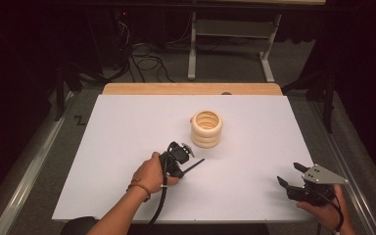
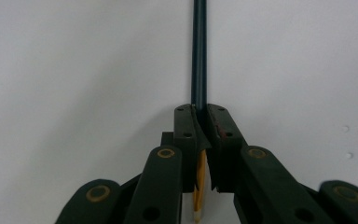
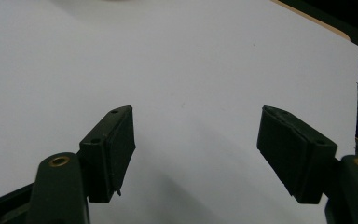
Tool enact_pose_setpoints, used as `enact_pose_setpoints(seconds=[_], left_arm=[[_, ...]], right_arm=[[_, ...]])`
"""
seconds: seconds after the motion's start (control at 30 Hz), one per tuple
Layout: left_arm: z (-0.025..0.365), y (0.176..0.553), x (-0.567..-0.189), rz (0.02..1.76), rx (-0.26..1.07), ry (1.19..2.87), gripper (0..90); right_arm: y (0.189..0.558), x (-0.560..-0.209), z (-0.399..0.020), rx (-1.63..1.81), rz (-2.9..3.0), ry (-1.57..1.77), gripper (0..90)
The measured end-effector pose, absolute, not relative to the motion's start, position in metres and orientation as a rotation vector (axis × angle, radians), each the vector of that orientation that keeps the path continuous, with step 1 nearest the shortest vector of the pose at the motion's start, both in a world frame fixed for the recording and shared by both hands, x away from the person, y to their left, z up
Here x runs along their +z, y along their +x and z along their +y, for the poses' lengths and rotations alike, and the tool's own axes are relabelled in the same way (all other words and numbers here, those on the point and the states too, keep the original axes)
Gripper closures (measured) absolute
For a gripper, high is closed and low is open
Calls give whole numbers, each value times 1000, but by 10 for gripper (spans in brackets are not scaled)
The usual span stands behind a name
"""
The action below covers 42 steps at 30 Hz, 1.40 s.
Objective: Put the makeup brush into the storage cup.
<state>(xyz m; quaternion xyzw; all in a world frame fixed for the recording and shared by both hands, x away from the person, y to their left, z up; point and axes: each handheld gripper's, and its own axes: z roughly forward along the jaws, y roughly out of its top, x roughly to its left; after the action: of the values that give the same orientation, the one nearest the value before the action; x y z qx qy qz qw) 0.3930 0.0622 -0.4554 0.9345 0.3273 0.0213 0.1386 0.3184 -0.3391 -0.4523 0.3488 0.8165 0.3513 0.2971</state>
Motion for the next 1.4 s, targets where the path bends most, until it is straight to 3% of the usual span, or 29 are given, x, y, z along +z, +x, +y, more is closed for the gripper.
enact_pose_setpoints(seconds=[0.63,1.4], left_arm=[[58,391,-451,798,157,2787,835],[67,378,-417,678,225,2600,834]], right_arm=[[318,-451,-341,973,2165,946,280],[319,-450,-336,1044,2181,933,270]])
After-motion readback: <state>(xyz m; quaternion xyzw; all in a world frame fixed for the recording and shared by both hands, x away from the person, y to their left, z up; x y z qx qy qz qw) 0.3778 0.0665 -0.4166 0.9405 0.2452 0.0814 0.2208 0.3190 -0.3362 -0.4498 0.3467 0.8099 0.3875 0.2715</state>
